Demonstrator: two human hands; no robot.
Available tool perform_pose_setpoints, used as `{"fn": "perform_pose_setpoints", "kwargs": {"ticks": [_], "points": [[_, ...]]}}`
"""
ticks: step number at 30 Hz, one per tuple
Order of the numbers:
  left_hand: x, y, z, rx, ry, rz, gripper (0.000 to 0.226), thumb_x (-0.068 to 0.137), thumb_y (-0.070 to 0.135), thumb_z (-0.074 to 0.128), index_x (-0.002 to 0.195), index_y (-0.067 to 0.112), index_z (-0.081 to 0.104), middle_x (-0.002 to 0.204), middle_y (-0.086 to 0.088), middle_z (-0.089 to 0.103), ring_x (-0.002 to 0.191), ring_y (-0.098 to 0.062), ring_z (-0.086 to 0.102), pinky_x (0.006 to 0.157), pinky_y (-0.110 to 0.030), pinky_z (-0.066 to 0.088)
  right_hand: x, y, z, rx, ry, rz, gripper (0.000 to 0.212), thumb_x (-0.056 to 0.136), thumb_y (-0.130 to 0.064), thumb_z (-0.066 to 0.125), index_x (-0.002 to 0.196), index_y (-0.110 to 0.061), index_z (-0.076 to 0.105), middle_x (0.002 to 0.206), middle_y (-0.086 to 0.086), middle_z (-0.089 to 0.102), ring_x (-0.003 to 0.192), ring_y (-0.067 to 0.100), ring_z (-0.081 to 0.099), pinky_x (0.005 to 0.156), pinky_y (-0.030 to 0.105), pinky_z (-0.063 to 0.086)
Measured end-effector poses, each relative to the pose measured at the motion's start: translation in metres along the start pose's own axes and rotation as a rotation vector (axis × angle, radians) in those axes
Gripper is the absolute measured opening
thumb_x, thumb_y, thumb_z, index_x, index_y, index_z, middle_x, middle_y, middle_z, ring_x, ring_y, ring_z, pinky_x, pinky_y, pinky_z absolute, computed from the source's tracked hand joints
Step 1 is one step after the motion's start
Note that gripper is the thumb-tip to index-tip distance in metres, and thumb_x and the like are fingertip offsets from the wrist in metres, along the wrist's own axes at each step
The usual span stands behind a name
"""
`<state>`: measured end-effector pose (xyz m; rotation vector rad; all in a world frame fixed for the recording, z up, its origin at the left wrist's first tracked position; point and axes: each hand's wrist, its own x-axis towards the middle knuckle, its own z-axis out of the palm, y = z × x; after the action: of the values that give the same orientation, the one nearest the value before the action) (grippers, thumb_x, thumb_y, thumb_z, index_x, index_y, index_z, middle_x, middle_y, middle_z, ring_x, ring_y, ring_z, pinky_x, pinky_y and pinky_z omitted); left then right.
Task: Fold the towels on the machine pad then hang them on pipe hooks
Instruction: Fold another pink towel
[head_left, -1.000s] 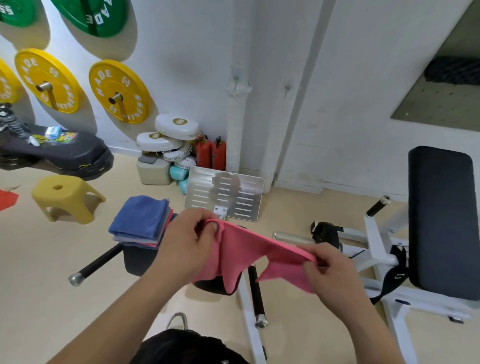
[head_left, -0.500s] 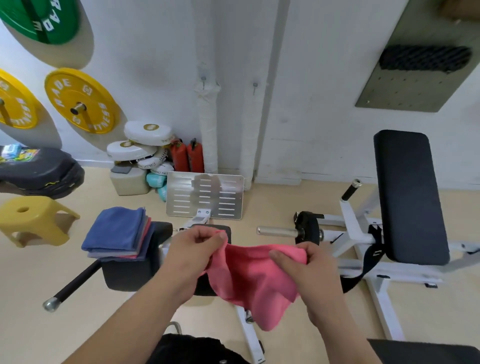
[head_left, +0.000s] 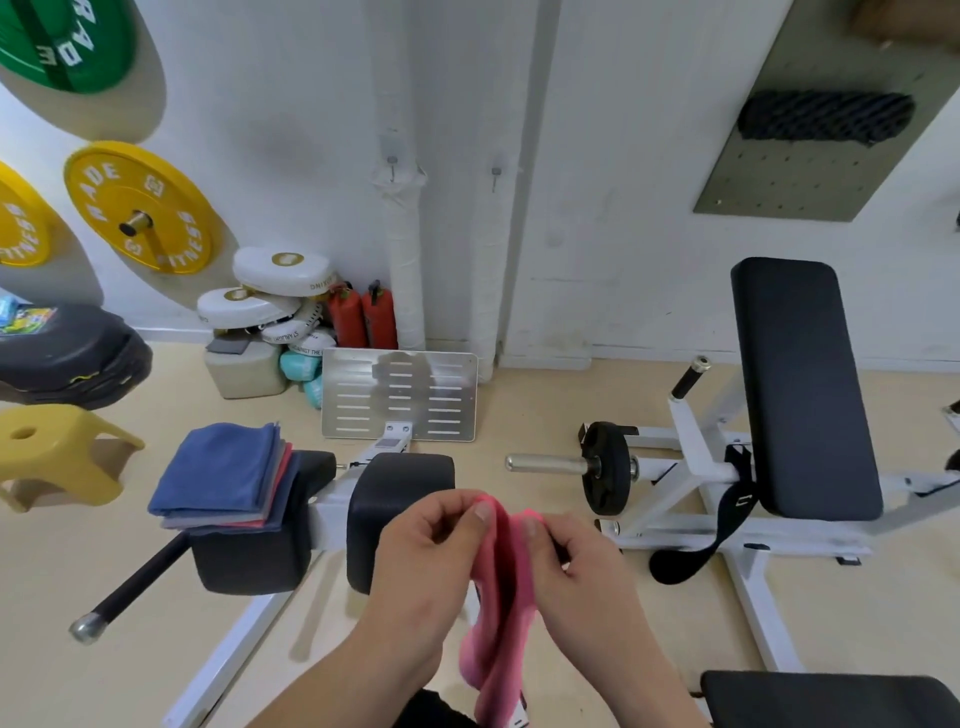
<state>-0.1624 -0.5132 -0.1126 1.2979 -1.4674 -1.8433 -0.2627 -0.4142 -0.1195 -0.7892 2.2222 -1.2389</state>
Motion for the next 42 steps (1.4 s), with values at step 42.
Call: {"fn": "perform_pose_setpoints", "kwargs": {"ticks": [42], "points": [[-0.007,0.013,-0.022,0.212,-0.229,0.298,0.028,0.097,0.001,0.063,0.094,0.024,0.079,0.067,-0.005,0.075,0.063,-0.017,0.072,0.061,-0.019,0.055,0.002,-0.007,-0.003,0.183,-0.087,-0.075,0.022,0.095,-0.015,0.072,0.093,-0.036,0.077,0.083,-0.009,0.075,0.072,0.016,0.071,0.061,0.022,0.054]]}}
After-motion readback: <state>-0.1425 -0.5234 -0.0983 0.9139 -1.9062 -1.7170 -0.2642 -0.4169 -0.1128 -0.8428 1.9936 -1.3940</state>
